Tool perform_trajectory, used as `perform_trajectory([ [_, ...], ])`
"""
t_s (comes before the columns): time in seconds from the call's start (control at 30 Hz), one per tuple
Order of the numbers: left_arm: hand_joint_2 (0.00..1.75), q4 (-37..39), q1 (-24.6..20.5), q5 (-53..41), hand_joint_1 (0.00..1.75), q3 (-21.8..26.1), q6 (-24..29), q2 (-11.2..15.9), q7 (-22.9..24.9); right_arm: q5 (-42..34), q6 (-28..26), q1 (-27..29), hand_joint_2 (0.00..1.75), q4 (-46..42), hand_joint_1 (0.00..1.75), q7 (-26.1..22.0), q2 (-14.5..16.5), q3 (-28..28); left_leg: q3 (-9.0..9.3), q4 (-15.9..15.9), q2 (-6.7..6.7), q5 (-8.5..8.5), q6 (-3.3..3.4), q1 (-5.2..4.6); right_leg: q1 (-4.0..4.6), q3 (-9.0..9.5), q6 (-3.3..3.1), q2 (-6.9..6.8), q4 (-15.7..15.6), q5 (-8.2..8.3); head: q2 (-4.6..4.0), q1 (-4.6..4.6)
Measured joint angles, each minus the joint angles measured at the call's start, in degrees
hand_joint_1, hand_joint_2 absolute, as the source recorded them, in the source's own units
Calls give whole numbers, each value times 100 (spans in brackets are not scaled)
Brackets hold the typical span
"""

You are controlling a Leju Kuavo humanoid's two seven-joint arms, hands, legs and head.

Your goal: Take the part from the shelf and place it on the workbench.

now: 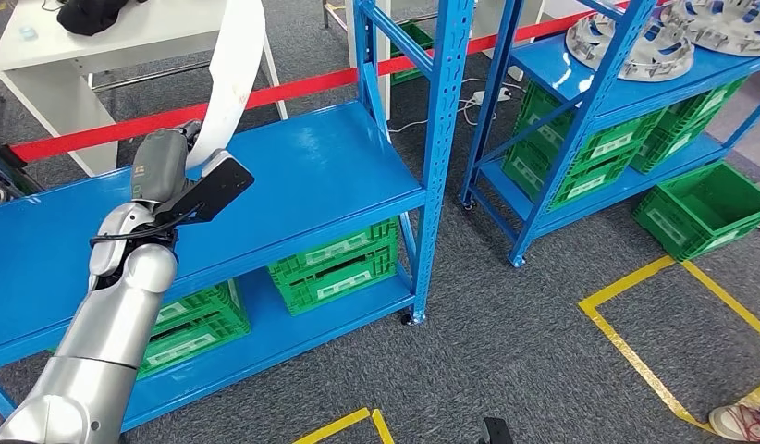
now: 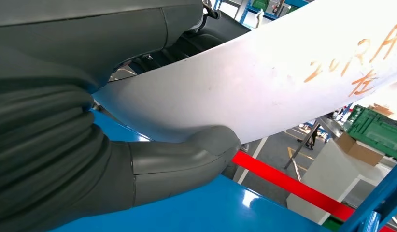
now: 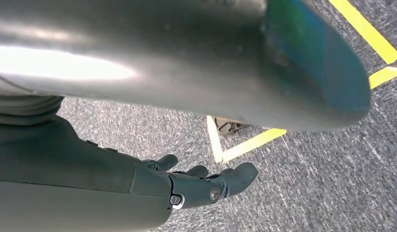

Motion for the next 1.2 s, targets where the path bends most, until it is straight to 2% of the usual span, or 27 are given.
perform_trajectory([
  [0.1,175,-2,-19,23,175,-29,-10,1,-4,-1,3,1,0,0,0,-5,1,-1,-31,-54,7,88,83,-14,-9,-23,110,-2,-21,62,0,1],
  [0.13,175,-1,-25,25,175,-37,-11,-1,-4,-1,4,3,0,0,0,-5,1,-2,-55,-74,16,137,126,-2,-14,-49,141,-3,25,-2,0,5],
  [0.2,175,-1,-40,28,175,-54,-15,-7,-4,1,13,1,0,0,0,-5,0,-2,-142,-105,41,240,201,21,-22,-212,196,-3,436,-379,0,21],
  [0.27,175,4,-40,34,175,-63,-22,-8,-4,4,30,0,0,0,0,-5,0,-2,-288,-87,51,327,236,15,-18,-463,243,-3,1189,-853,0,31],
  [0.3,175,9,-36,37,175,-65,-26,-7,-4,7,39,1,0,0,0,-5,0,-2,-369,-69,53,373,237,11,-18,-525,257,-3,1476,-966,0,32],
  [0.33,175,14,-33,40,175,-65,-28,-7,-4,9,44,2,0,0,0,-5,0,-2,-450,-48,54,418,232,10,-17,-494,261,-3,1579,-959,0,32],
  [0.37,175,18,-31,45,175,-66,-33,-6,-4,10,48,0,0,0,0,-6,-1,-2,-528,-25,54,460,222,11,-17,-347,259,-4,1459,-849,0,33],
  [0.4,175,19,-32,54,175,-66,-41,-5,-4,10,51,-4,0,0,0,-7,-3,-2,-597,0,53,499,207,12,-18,-95,249,-5,1143,-702,0,34],
  [0.47,175,16,-40,76,175,-67,-61,-3,-4,8,52,-20,0,0,0,-10,-7,-2,-704,48,52,570,154,6,-1,425,195,-3,384,-597,0,31],
  [0.5,175,16,-49,86,175,-72,-71,-2,-8,7,52,-26,0,0,0,-14,-8,-2,-730,62,51,606,120,1,15,573,155,2,134,-608,0,35],
  [0.53,175,16,-62,96,175,-82,-77,-2,-13,4,51,-29,0,0,0,-18,-9,-3,-743,62,51,646,83,-1,35,621,110,8,24,-637,0,38],
  [0.6,175,29,-100,114,175,-102,-102,3,-21,-1,49,-26,0,0,0,-22,-7,-4,-754,37,46,720,9,6,41,575,22,8,-4,-561,0,48],
  [0.63,175,37,-122,122,175,-108,-115,7,-22,-1,48,-26,0,0,0,-22,-4,-5,-787,57,41,676,-25,11,31,537,-24,1,-12,-505,0,45],
  [0.67,175,46,-142,130,175,-109,-130,11,-21,-1,48,-27,0,0,0,-22,-3,-5,-839,160,36,530,-56,16,17,487,-70,-8,-28,-439,0,41],
  [0.77,175,71,-177,146,175,-113,-148,30,-21,1,52,-29,0,0,0,-22,-5,-7,-1076,1062,30,-259,-126,35,5,270,-128,-22,-39,-242,0,27],
  [0.8,175,78,-175,151,175,-114,-154,38,-18,1,54,-28,0,0,0,-22,-5,-7,-1119,1389,30,-403,-142,37,6,189,-124,-23,-37,-180,0,26],
  [0.83,175,81,-169,155,175,-116,-161,44,-10,1,55,-28,0,0,0,-21,-5,-7,-1097,1586,30,-416,-147,37,7,108,-119,-24,-35,-118,0,25],
  [0.87,175,81,-160,158,175,-118,-167,49,-3,1,55,-27,0,0,0,-17,-5,-7,-987,1599,30,-315,-143,37,7,29,-111,-25,-33,-56,0,25],
  [0.9,175,77,-154,160,175,-118,-171,52,3,-1,55,-27,0,0,0,-13,-4,-7,-777,1412,29,-165,-125,36,7,-45,-99,-24,-32,5,0,25],
  [0.93,175,67,-151,161,175,-119,-171,55,8,-1,55,-26,0,0,0,-9,-4,-7,-479,1059,26,-68,-93,31,7,-104,-83,-22,-30,63,0,25],
  [0.97,175,49,-153,162,175,-120,-171,52,9,-1,55,-26,0,0,0,-6,-3,-8,-149,621,23,-68,-58,16,11,-151,-57,-19,-28,115,0,26],
  [1.0,175,31,-156,164,175,-121,-171,50,10,-1,55,-25,0,0,0,-5,-2,-8,106,260,18,-116,-25,0,13,-176,-26,-20,-34,167,0,30],
  [1.03,175,14,-160,166,175,-124,-171,47,8,-2,54,-26,0,0,0,-4,-1,-9,258,9,14,-186,5,-19,11,-185,9,-22,-45,216,0,27],
  [1.07,175,3,-163,168,175,-128,-171,45,7,-5,53,-28,0,0,0,-2,-1,-10,304,-106,12,-214,34,-39,6,-188,48,-24,-66,269,0,25],
  [1.13,175,5,-166,171,175,-144,-174,47,9,-16,44,-24,0,0,0,13,-1,-16,232,-142,29,-115,125,-34,-8,-212,128,-20,-87,305,0,5],
  [1.17,175,7,-166,171,175,-154,-176,42,11,-21,33,-20,0,0,0,27,0,-20,187,-153,42,-47,180,-25,-10,-253,163,-16,-24,200,0,6],
  [1.2,175,8,-167,171,175,-163,-179,35,13,-25,18,-16,0,0,0,42,0,-23,125,-166,53,30,227,-11,-10,-324,194,-13,146,-17,0,8],
])
